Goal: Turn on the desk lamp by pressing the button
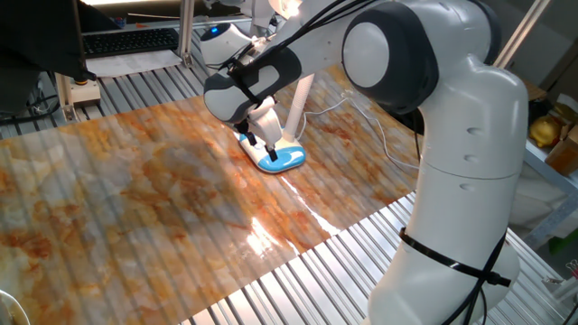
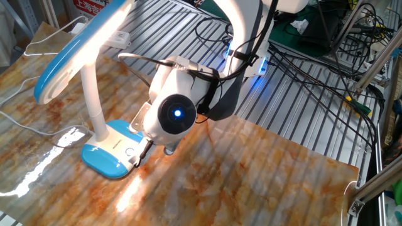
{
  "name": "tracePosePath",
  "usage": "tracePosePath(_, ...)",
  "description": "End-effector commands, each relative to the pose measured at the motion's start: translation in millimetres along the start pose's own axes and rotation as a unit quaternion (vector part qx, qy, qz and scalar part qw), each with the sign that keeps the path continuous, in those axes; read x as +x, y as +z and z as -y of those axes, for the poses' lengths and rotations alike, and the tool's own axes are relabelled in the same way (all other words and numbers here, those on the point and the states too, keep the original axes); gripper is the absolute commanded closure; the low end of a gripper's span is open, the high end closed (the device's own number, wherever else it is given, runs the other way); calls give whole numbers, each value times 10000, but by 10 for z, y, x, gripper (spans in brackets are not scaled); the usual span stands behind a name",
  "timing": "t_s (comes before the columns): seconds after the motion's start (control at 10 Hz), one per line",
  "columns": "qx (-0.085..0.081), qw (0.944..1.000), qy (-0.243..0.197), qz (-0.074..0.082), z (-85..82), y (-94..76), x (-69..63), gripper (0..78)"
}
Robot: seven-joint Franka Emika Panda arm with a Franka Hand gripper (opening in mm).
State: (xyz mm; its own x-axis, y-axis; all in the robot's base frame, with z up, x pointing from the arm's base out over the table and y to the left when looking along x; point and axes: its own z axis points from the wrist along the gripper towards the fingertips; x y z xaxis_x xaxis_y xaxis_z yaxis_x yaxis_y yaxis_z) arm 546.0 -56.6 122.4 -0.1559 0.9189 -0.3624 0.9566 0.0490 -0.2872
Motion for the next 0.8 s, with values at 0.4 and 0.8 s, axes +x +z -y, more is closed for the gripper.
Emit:
tracePosePath(0.4, -159, 9964, -829, 2, 150, -281, 120, 2)
tracePosePath(0.8, -197, 9938, -1090, -86, 82, -346, 78, 2)
